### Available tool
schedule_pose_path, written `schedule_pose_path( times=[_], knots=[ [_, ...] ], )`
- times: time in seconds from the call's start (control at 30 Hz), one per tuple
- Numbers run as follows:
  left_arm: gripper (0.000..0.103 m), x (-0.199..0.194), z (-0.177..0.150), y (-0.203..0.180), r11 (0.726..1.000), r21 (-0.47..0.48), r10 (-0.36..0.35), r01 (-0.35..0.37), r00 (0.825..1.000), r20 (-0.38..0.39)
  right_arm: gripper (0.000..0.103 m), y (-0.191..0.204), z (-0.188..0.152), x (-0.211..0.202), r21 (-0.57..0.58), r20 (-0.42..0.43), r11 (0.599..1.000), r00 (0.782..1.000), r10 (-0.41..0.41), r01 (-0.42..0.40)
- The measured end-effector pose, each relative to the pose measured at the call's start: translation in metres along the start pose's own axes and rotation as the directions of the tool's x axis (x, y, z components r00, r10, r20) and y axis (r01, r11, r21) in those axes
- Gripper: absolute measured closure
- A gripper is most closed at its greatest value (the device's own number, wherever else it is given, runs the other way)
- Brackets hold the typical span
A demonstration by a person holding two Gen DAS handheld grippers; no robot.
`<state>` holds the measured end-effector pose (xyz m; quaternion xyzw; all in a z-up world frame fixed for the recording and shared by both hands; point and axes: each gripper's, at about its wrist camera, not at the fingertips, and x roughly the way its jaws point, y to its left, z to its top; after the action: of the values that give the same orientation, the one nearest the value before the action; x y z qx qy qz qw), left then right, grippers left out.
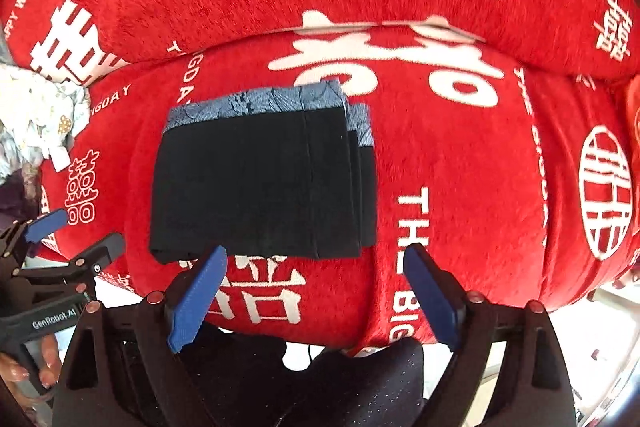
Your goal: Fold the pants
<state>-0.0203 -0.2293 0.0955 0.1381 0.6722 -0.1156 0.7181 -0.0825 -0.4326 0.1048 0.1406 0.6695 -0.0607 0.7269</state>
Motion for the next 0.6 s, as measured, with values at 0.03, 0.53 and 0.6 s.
schedule_pose_path(
  times=[0.03, 0.53, 0.6],
  knots=[
    [0.0, 0.0003, 0.0004, 0.001, 1.0, -0.002, 0.004, -0.004, 1.0, -0.003, 0.011, 0.0014, 0.0005, -0.0018, -0.006, 0.005, 1.0, 1.0, -0.007, 0.007],
    [0.0, -0.002, 0.0011, 0.0019, 1.0, -0.005, 0.01, -0.01, 1.0, -0.001, 0.011, 0.0089, 0.0014, -0.0071, -0.035, 0.022, 0.998, 0.998, -0.054, 0.054],
    [0.0, -0.0028, 0.0011, 0.0015, 1.0, -0.003, 0.009, -0.009, 1.0, 0.001, 0.011, 0.0101, 0.0006, -0.0075, -0.037, 0.022, 0.998, 0.998, -0.054, 0.055]
  ],
)
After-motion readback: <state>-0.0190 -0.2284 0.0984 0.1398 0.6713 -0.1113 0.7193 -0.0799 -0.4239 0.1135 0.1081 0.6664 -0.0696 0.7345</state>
